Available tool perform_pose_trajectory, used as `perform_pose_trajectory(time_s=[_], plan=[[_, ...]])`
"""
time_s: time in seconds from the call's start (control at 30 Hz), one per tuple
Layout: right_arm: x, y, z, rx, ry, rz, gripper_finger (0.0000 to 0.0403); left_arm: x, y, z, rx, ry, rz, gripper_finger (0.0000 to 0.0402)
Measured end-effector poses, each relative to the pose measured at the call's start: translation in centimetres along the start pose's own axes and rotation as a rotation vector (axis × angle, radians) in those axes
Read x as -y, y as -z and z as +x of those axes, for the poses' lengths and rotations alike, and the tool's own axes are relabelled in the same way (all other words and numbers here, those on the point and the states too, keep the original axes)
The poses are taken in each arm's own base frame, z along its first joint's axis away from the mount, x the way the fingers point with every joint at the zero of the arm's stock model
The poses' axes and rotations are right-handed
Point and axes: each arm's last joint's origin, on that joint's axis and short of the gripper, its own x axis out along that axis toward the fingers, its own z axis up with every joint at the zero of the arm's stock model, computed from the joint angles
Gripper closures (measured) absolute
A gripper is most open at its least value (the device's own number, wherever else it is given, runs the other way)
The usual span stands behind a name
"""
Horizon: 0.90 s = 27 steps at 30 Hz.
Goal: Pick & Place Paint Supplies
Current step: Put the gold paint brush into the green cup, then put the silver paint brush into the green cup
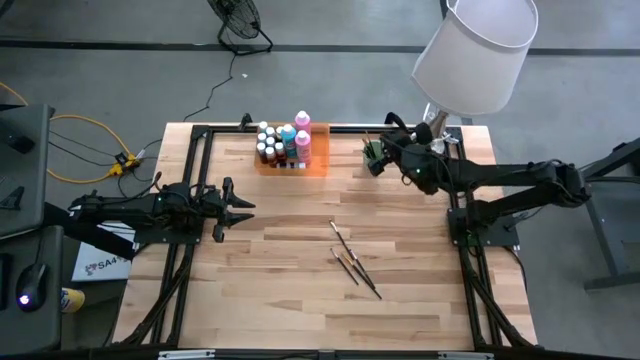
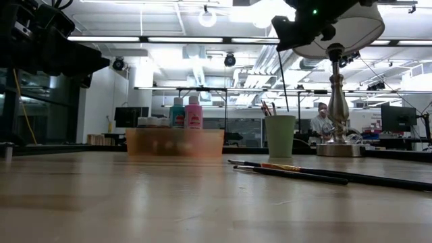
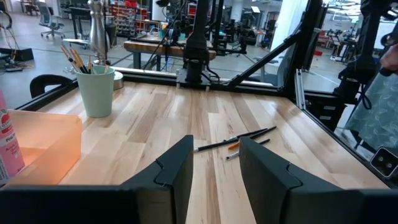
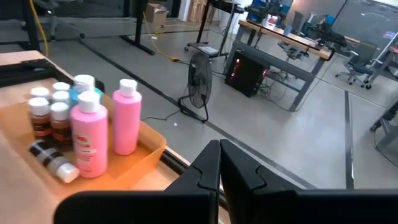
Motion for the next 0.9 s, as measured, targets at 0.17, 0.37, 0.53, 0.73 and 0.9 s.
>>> perform_pose_trajectory(time_s=[0.17, 0.37, 0.53, 0.73, 0.9], plan=[[1.0, 0.7, 1.7, -0.018, -0.004, 0.012, 0.0399, 0.0, 0.0, 0.0, 0.000, 0.000, 0.000, 0.0275], [1.0, 2.7, 4.0, -0.066, -0.030, 0.009, 0.0399, 0.0, 0.0, 0.0, 0.000, 0.000, 0.000, 0.0275], [0.8, 3.6, 5.1, -0.113, -0.086, 0.025, 0.0398, 0.0, 0.0, 0.0, 0.000, 0.000, 0.000, 0.0275], [1.3, 4.3, 5.5, -0.184, -0.119, 0.039, 0.0356, 0.0, 0.0, 0.0, 0.000, 0.000, 0.000, 0.0275], [1.8, 4.9, 5.2, -0.253, -0.097, 0.044, 0.0294, 0.0, 0.0, 0.0, 0.000, 0.000, 0.000, 0.0275]])
